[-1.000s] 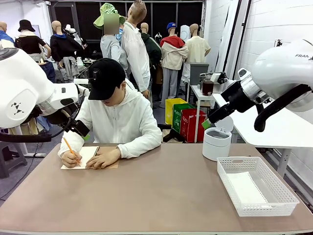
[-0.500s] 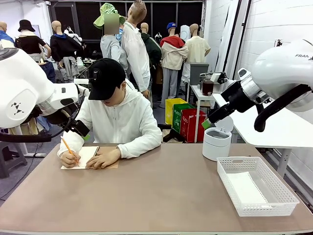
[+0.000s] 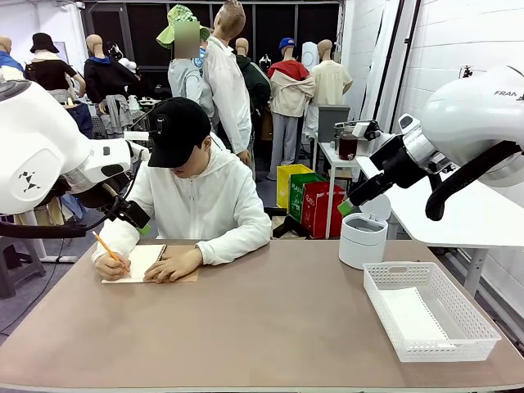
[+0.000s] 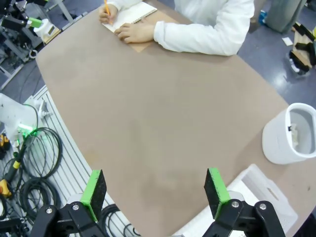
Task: Sort the paper based on its condition.
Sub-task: If a person hands you a paper, place it in the Organizing basket , and if it's crumpled, put it in the Trash can.
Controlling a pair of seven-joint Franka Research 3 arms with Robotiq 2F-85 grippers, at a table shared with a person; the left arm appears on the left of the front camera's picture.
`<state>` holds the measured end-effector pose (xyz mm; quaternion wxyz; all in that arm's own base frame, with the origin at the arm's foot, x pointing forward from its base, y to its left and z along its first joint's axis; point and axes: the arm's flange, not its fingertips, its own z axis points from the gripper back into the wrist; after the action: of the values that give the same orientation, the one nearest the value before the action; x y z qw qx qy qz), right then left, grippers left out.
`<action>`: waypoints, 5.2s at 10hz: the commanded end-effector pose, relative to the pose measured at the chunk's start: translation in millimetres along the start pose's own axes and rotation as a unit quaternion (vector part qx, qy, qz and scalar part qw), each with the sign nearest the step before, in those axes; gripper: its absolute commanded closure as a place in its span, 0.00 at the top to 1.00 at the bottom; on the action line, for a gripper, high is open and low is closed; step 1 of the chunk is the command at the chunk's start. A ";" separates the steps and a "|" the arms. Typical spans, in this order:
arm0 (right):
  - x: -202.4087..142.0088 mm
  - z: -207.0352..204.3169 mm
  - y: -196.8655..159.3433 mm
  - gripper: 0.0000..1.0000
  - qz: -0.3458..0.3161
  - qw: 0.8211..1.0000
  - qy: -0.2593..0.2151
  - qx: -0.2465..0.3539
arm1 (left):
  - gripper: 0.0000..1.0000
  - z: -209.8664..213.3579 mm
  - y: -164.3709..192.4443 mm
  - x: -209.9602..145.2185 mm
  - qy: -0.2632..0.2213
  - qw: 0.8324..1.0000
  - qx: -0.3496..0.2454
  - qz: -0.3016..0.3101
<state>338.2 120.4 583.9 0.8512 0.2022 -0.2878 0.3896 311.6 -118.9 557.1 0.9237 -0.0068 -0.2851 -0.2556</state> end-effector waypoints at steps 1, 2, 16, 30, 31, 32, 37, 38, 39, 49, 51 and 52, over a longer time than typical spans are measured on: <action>1.8 -1.3 2.3 1.00 -0.008 1.000 -0.003 -0.007 | 1.00 0.0 0.9 0.0 -0.003 1.000 -0.003 0.002; 1.8 -1.3 2.3 1.00 -0.008 1.000 -0.003 -0.007 | 1.00 0.0 0.9 0.0 -0.003 1.000 -0.003 0.002; 1.8 -1.3 2.3 1.00 -0.008 1.000 -0.003 -0.007 | 1.00 0.0 0.9 0.0 -0.003 1.000 -0.003 0.002; 1.8 -1.3 2.3 1.00 -0.008 1.000 -0.003 -0.007 | 1.00 0.0 0.9 0.0 -0.003 1.000 -0.003 0.002; 1.8 -1.3 2.3 1.00 -0.008 1.000 -0.003 -0.007 | 1.00 0.0 0.9 0.0 -0.003 1.000 -0.003 0.002; 1.8 -1.3 2.3 1.00 -0.008 1.000 -0.003 -0.007 | 1.00 0.0 0.9 0.0 -0.003 1.000 -0.003 0.002; 1.8 -1.3 2.3 1.00 -0.008 1.000 -0.003 -0.007 | 1.00 0.0 0.9 0.0 -0.003 1.000 -0.003 0.002; 1.8 -1.3 2.3 1.00 -0.008 1.000 -0.003 -0.007 | 1.00 0.0 0.9 0.0 -0.003 1.000 -0.003 0.002; 1.8 -1.3 2.3 1.00 -0.008 1.000 -0.003 -0.007 | 1.00 0.0 0.9 0.0 -0.003 1.000 -0.003 0.002; 1.8 -1.3 2.3 1.00 -0.008 1.000 -0.003 -0.007 | 1.00 0.0 0.9 0.0 -0.003 1.000 -0.003 0.002; 1.8 -1.3 2.3 1.00 -0.008 1.000 -0.003 -0.007 | 1.00 0.0 0.9 0.0 -0.003 1.000 -0.003 0.002; 1.8 -1.3 2.3 1.00 -0.008 1.000 -0.003 -0.007 | 1.00 0.0 0.9 0.0 -0.003 1.000 -0.003 0.002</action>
<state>338.2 120.5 583.9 0.8519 0.2027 -0.2874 0.3881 311.6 -118.8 557.1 0.9237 -0.0068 -0.2851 -0.2556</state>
